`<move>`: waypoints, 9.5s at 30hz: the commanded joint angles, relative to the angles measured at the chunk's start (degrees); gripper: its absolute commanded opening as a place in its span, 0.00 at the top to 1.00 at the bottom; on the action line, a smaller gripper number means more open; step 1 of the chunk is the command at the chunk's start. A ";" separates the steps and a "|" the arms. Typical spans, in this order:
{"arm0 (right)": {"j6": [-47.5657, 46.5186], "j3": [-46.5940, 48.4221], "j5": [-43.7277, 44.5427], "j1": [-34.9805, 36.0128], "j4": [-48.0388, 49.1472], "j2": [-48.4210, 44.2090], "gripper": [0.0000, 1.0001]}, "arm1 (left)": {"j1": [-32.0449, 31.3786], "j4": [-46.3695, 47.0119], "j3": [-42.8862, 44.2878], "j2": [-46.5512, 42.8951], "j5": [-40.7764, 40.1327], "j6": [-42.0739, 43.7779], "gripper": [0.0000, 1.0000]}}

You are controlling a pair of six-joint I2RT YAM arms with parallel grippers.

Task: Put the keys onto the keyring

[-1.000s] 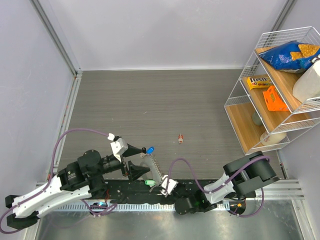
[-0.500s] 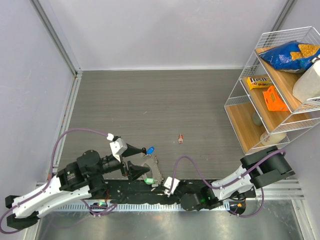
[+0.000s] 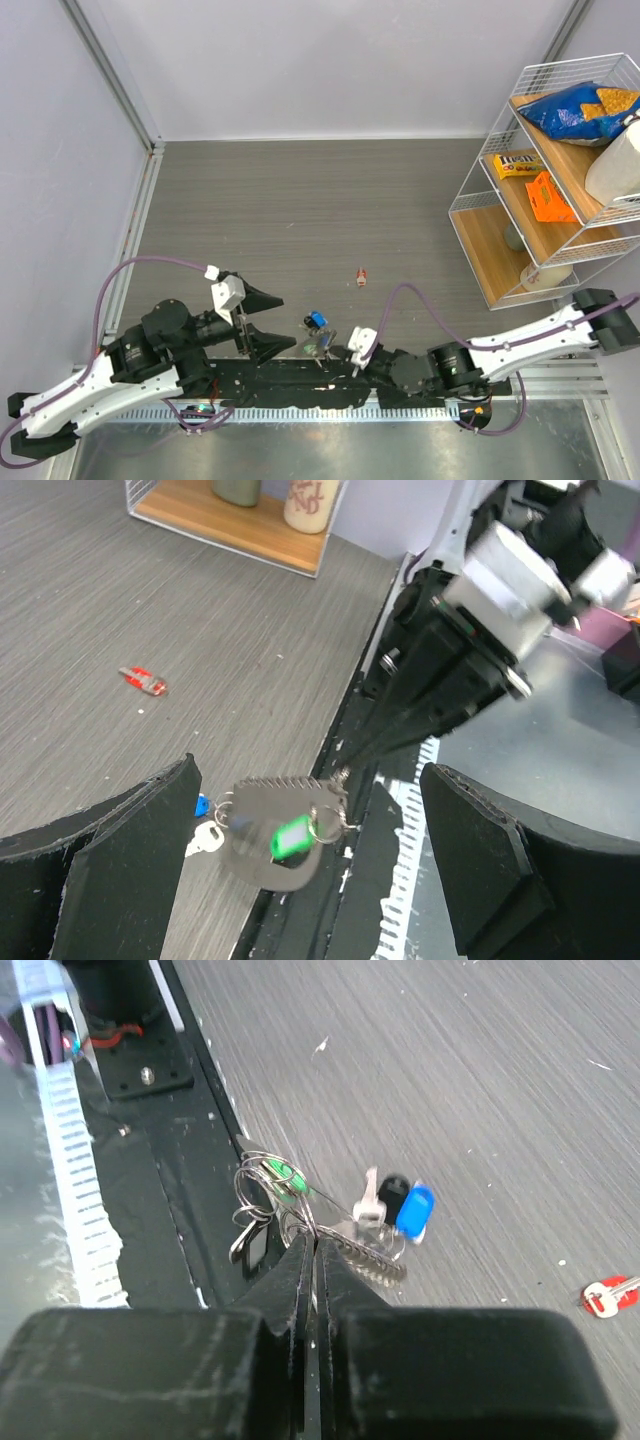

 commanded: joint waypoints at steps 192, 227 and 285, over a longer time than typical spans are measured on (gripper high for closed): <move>20.24 46.84 -30.02 -15.63 -35.40 1.27 0.74 | -0.08 7.34 13.62 11.54 15.30 -9.09 1.00; 13.05 43.85 -37.30 -17.04 -33.19 1.35 0.94 | 0.00 6.72 13.27 9.87 12.84 -10.15 1.00; 3.54 57.30 -45.04 -16.42 -40.58 5.30 0.94 | 0.00 23.68 10.98 14.09 28.48 -9.36 0.55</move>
